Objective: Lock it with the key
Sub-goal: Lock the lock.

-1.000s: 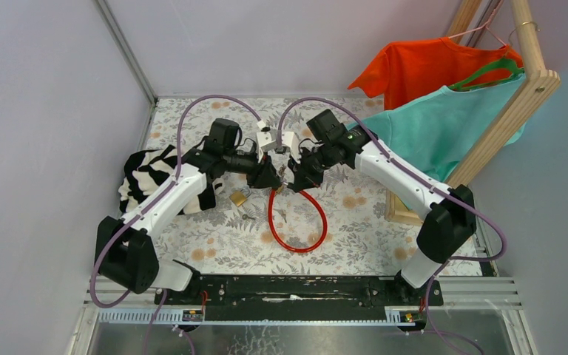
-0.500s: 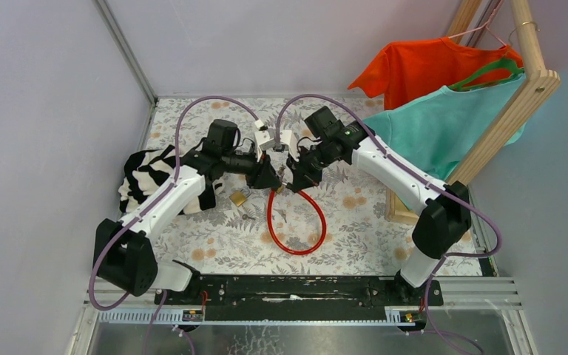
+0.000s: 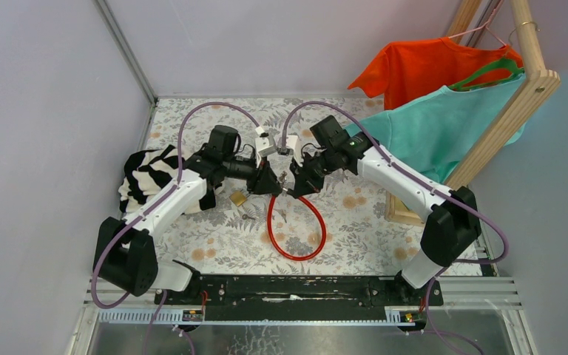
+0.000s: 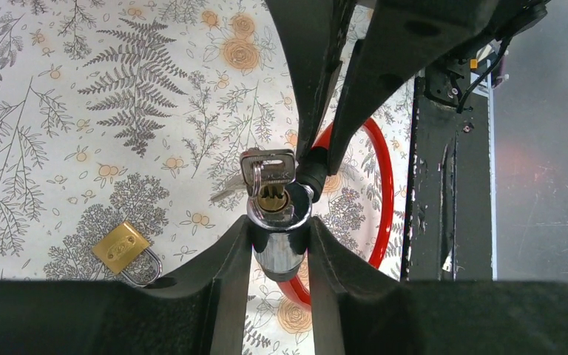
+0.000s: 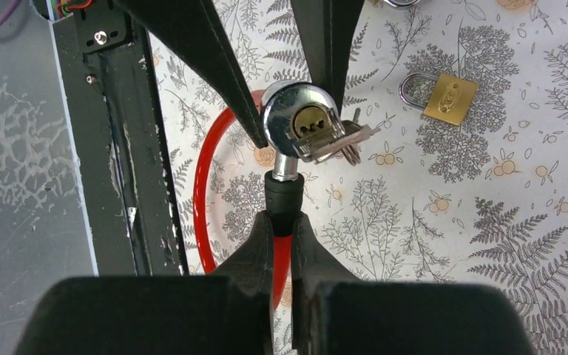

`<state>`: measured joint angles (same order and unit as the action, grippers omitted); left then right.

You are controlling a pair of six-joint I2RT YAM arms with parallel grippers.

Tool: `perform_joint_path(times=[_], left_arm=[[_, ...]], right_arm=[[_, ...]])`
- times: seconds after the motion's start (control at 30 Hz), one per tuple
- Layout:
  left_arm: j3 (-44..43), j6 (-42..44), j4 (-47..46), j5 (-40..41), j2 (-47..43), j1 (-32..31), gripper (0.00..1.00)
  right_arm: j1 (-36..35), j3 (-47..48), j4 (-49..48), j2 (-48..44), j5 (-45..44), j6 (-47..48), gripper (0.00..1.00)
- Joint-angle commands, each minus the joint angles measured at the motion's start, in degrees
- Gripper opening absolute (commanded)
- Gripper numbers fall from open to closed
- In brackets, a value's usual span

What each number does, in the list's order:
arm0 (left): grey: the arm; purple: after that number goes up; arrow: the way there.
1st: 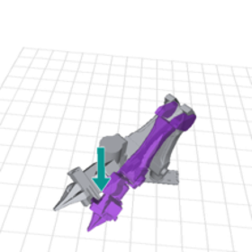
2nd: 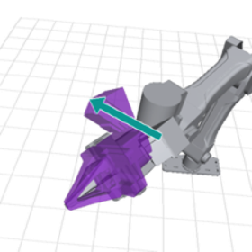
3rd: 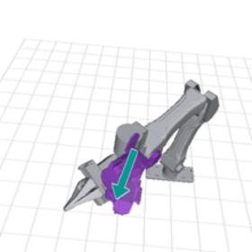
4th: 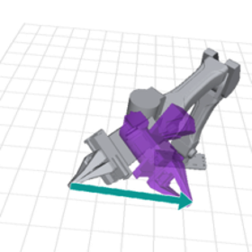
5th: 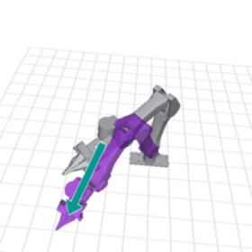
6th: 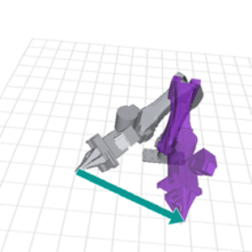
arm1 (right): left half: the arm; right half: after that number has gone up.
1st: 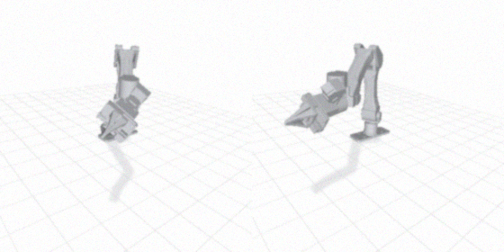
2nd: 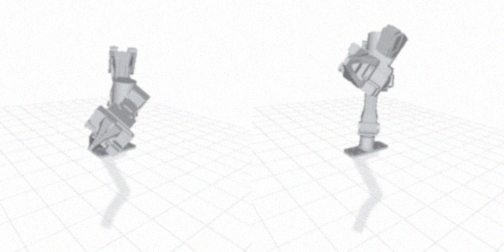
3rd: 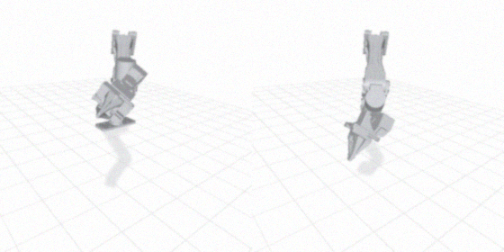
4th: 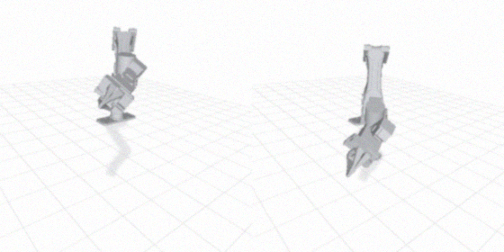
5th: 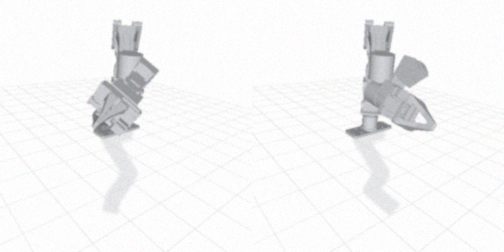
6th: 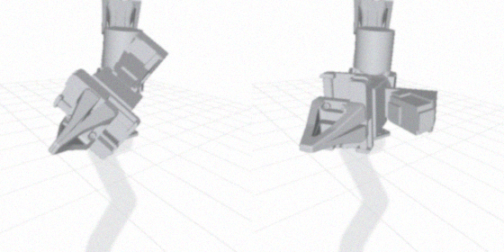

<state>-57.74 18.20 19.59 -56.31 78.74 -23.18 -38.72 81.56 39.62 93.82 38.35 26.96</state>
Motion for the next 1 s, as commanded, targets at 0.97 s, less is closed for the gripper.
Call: perform_joint_path(times=[0.97], left_arm=[[-10.2, 10.9, 4.4, -2.1, 3.5, -1.2, 0.0]], right_arm=[[5.6, -1.8, -23.3, -6.0, 4.6, 3.1, 0.03]])
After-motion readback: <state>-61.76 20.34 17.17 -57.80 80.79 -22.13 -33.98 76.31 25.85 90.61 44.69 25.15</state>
